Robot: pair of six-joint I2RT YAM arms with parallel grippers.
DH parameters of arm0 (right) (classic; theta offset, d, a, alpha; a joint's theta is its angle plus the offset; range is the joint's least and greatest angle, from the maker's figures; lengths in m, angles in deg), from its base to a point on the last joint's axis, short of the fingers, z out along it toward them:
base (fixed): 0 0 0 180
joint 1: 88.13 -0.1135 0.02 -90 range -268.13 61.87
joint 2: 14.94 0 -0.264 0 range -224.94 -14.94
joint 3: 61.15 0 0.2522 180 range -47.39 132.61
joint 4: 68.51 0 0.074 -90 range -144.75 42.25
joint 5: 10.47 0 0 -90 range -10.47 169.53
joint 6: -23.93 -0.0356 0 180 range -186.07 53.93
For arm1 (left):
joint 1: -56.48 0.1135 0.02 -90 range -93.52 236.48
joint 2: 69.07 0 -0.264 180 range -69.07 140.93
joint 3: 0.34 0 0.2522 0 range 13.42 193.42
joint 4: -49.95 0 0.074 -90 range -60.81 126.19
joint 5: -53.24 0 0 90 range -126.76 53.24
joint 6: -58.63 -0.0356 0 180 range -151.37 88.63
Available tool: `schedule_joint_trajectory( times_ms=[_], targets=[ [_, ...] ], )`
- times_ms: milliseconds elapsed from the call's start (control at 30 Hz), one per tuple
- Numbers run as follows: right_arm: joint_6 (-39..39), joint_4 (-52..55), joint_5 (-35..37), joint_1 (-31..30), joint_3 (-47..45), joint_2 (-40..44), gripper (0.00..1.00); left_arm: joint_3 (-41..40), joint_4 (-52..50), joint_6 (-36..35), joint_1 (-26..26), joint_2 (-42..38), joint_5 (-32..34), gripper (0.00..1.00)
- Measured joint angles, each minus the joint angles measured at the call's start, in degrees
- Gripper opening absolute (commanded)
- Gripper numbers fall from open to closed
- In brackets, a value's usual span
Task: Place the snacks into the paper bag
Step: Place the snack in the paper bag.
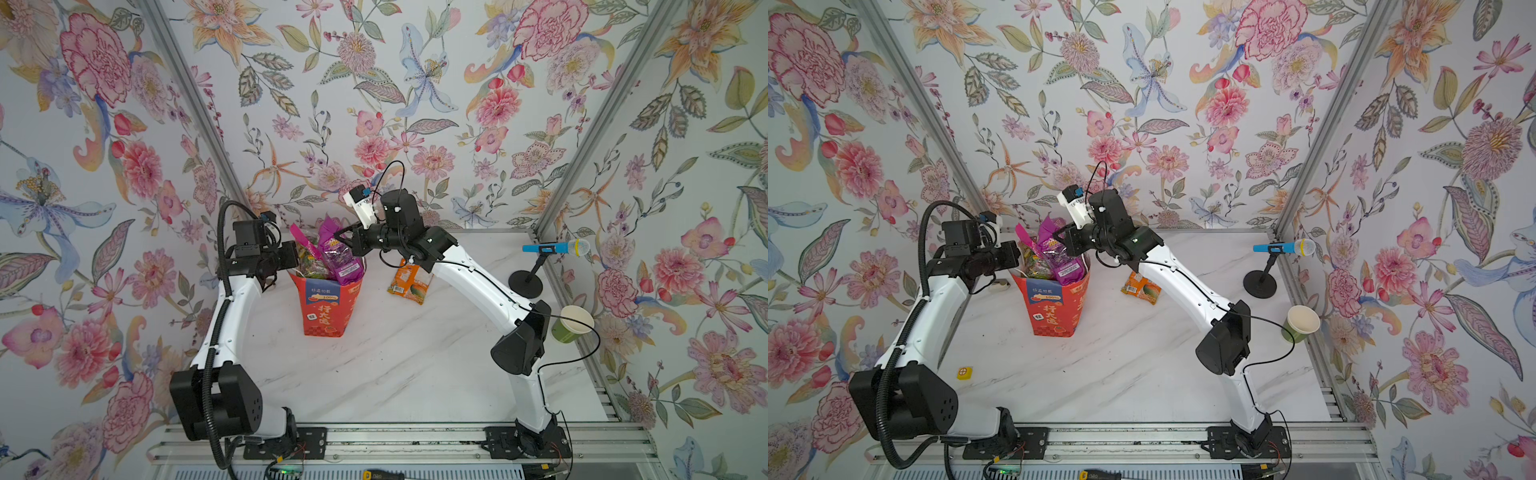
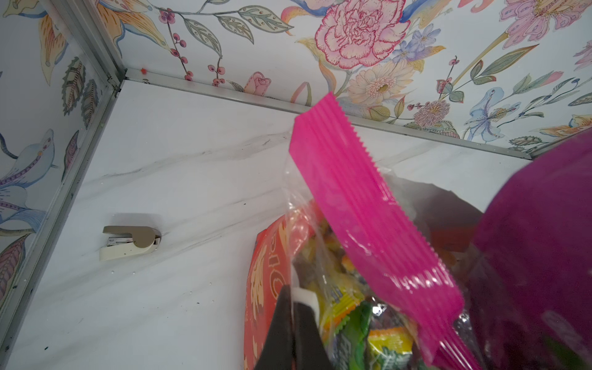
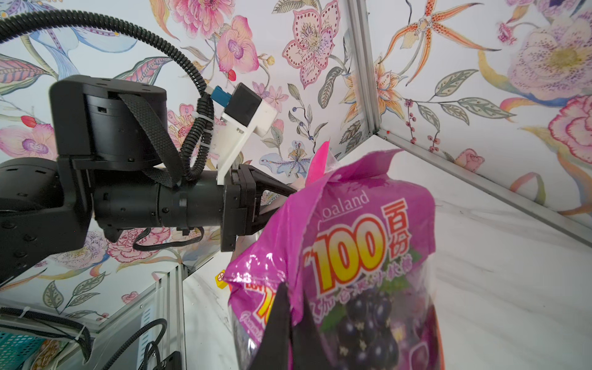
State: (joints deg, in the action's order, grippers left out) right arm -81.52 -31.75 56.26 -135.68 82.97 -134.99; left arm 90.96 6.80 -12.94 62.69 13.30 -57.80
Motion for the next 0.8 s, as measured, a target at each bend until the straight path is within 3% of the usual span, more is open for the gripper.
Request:
schedule_joint_trajectory(
  times_ms=[367,500,633,800],
  targets=[
    [3.04,1.31,9.38,-1.77,5.09,-5.9,0.01,-0.28,0.2,0.0,0.26,0.0,-0.79,0.0],
    [4.13,1.99,11.82,-1.79,9.27,-9.07,0.09,-0.33,0.0,0.02,0.55,0.0,-0.79,0.0],
    [5.05,2.34,13.57,-1.88,10.08,-9.92,0.11,-0.42,-0.04,0.02,0.55,0.0,-0.81,0.0],
    [6.01,2.91,14.38,-1.95,11.08,-10.1,0.24,-0.42,-0.07,0.04,0.55,0.0,-0.98,0.0]
  ],
)
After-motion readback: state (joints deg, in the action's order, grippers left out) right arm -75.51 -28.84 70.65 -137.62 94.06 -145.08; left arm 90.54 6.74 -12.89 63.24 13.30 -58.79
